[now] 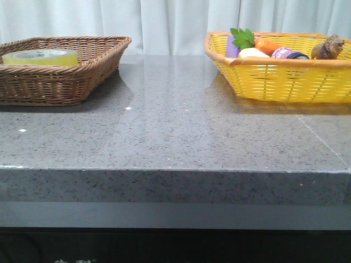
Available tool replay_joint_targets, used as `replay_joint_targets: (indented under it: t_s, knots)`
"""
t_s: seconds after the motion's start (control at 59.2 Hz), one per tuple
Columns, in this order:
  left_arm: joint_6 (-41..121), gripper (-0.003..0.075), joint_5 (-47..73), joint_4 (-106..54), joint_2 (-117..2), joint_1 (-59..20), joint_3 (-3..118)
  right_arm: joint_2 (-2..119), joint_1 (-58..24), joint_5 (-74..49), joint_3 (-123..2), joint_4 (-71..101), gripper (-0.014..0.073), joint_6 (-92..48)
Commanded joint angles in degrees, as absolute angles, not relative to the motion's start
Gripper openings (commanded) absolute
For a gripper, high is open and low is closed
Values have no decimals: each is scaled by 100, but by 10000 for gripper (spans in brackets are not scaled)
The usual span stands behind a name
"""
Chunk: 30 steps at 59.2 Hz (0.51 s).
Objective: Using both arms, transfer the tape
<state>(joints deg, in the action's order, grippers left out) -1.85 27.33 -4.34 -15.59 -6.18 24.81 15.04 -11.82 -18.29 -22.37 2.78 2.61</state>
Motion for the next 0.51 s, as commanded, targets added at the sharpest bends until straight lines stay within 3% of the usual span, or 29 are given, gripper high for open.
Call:
replay_joint_targets:
  t_s: [0.0,0.49]
  knots:
    - [-198,-20,2231,-514,-1322,-653,2534,1543,-1158,-1375,-2406,249,-90,249]
    - [-198,-20,2231,-514,-1204,-653,2474,1543,-1158,-1375,-2406,249,-90,249]
